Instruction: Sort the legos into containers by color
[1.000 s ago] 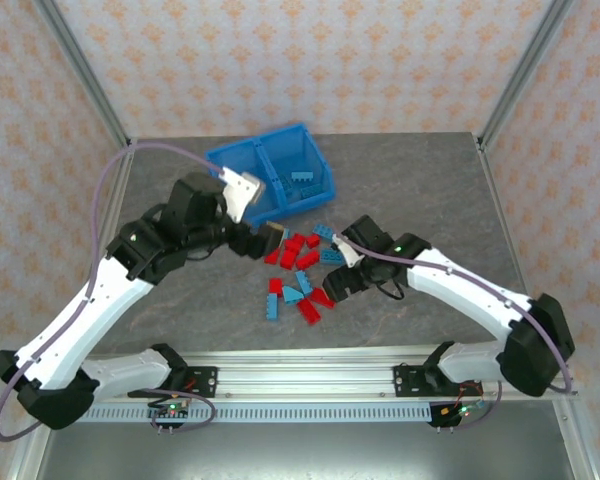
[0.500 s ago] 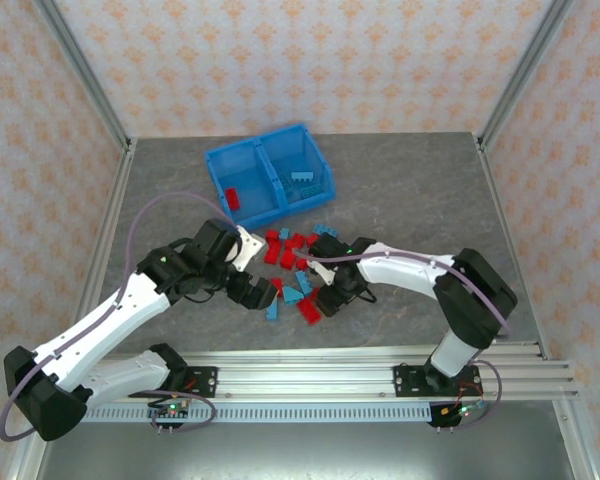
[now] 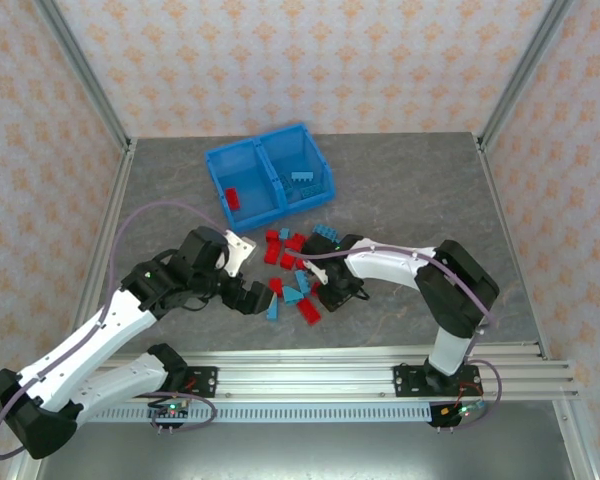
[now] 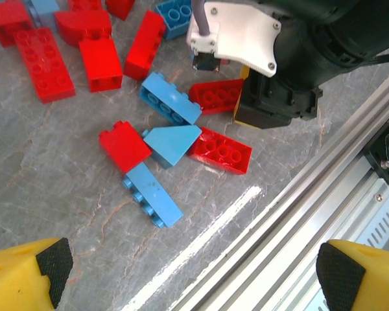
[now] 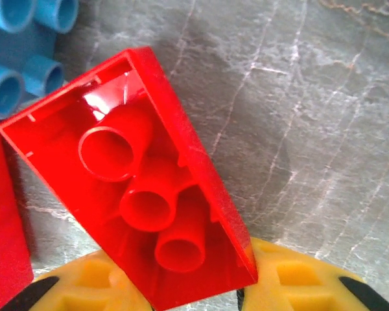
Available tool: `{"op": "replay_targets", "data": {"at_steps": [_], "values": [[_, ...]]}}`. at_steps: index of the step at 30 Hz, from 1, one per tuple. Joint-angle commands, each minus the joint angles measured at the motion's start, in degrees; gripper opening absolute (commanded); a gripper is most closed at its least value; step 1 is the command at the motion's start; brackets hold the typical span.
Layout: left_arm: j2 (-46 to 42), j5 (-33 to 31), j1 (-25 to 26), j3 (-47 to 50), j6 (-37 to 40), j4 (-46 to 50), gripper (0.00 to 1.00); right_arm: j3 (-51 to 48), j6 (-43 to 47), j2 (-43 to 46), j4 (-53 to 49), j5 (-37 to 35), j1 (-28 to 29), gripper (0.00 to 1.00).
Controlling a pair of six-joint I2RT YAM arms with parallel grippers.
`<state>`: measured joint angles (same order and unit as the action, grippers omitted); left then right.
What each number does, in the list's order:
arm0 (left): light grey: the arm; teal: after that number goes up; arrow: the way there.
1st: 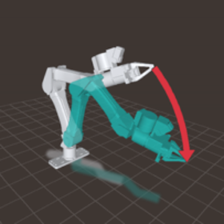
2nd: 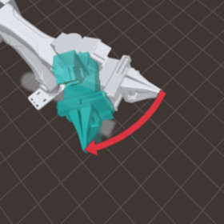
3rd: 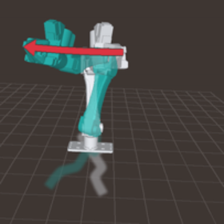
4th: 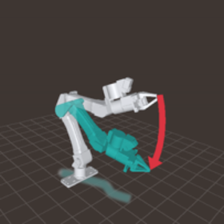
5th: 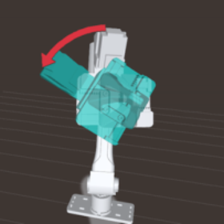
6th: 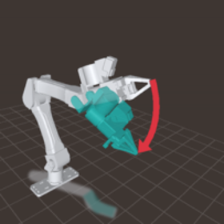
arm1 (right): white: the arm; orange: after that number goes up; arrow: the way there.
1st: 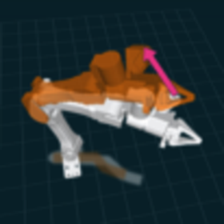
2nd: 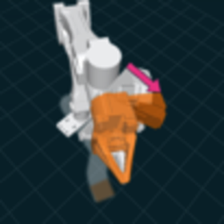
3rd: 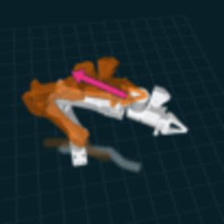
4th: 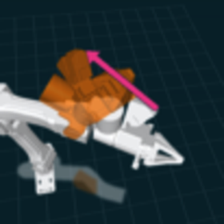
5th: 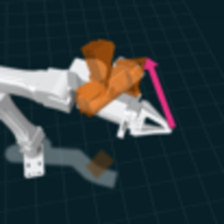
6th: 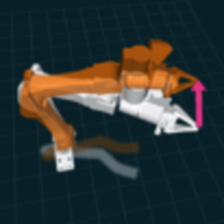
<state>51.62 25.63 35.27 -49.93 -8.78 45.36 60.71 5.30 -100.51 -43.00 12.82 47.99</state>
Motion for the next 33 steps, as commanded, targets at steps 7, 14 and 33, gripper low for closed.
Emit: {"op": "replay_targets", "data": {"at_steps": [7, 14, 33], "values": [[-3.63, 0.21, -0.02, 0.92, -1.02, -2.03, 1.00, 1.28, 0.46, 4.36, 2.32, 2.31, 0.97, 0.29], [-5.78, -2.96, -0.02, 0.85, -2.59, -2.77, 1.00, 3.72, -1.40, 11.01, 1.44, 0.63, 0.96, 0.28], [-10.95, -30.50, -0.02, -8.35, -12.37, 1.55, 1.00, 52.75, -23.09, -22.54, 11.41, -0.96, -1.43, 0.28]]}}
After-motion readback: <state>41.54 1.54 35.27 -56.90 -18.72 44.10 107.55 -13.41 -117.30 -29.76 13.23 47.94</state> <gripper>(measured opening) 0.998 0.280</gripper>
